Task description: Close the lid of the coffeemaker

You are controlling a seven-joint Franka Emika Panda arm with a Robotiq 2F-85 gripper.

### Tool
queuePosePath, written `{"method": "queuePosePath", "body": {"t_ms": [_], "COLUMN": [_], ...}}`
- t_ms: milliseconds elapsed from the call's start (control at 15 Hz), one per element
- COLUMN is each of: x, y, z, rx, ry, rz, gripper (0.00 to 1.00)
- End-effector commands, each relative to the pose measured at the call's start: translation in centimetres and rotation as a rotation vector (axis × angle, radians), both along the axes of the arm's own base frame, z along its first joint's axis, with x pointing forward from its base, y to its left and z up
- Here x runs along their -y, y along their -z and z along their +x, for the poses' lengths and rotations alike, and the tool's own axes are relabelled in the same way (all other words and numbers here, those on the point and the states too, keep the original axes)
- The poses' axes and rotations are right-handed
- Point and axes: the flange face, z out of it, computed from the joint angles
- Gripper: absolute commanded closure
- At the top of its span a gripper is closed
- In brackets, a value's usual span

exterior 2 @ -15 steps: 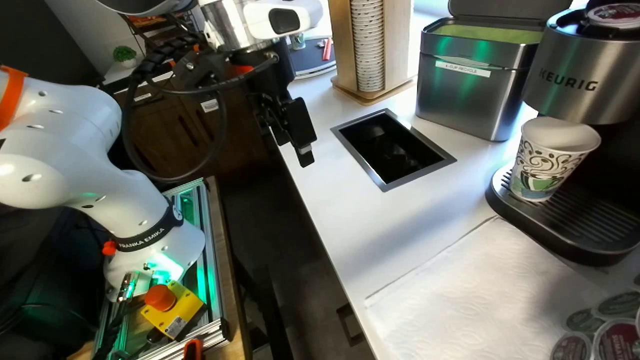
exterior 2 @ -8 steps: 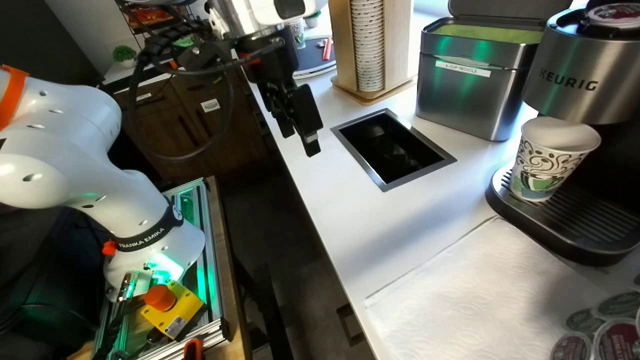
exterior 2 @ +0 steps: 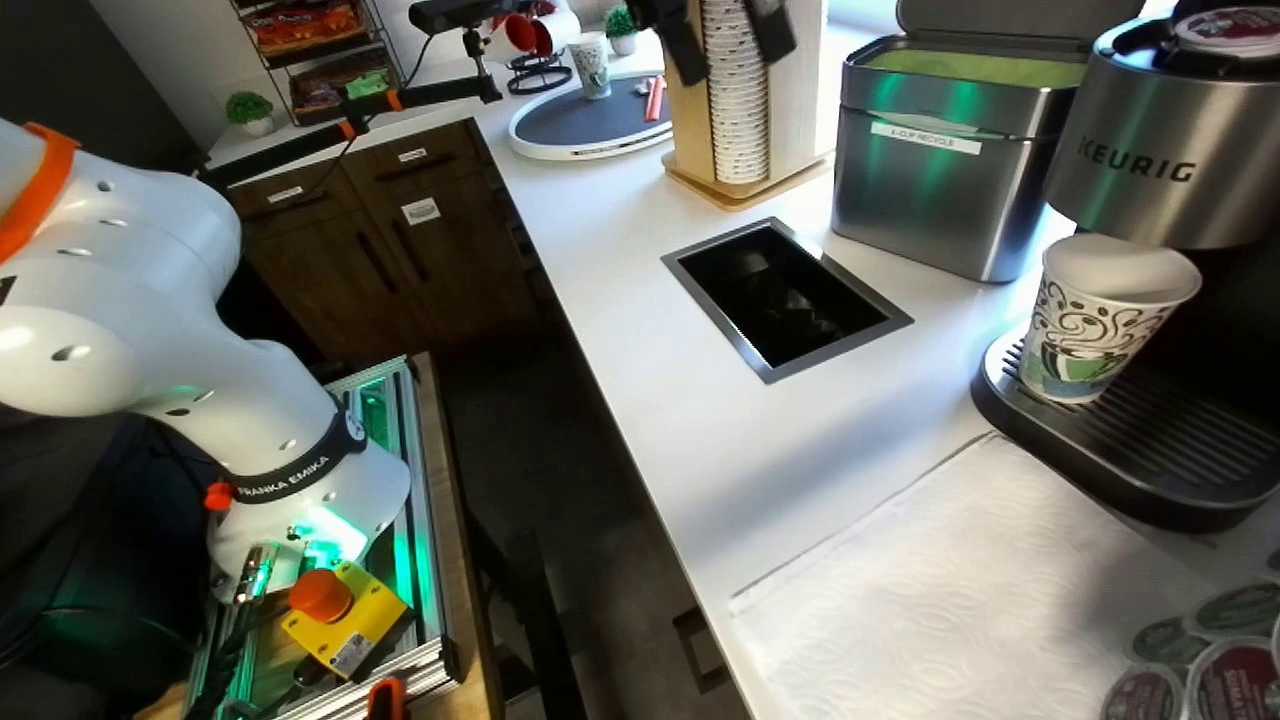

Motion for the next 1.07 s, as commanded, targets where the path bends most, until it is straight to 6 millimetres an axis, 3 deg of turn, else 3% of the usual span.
{"method": "queuePosePath", "body": {"t_ms": [0, 267, 333, 533, 867, 1000], "x": [1.7, 2.2, 2.1, 2.2, 2.3, 1.6], "y": [-5.0, -9.2, -8.1, -9.0, -9.0, -9.8], "z": [5.4, 10.4, 7.6, 10.3, 10.7, 12.5], "rx": [0.008, 0.025, 0.059, 0.059, 0.058, 0.078], "ry": [-0.054, -0.172, -0.123, -0.163, -0.166, -0.187], "rz": [-0.116, -0.207, -0.177, -0.203, -0.207, -0.230], "gripper": [0.00, 0.00, 0.00, 0.00, 0.00, 0.00]}}
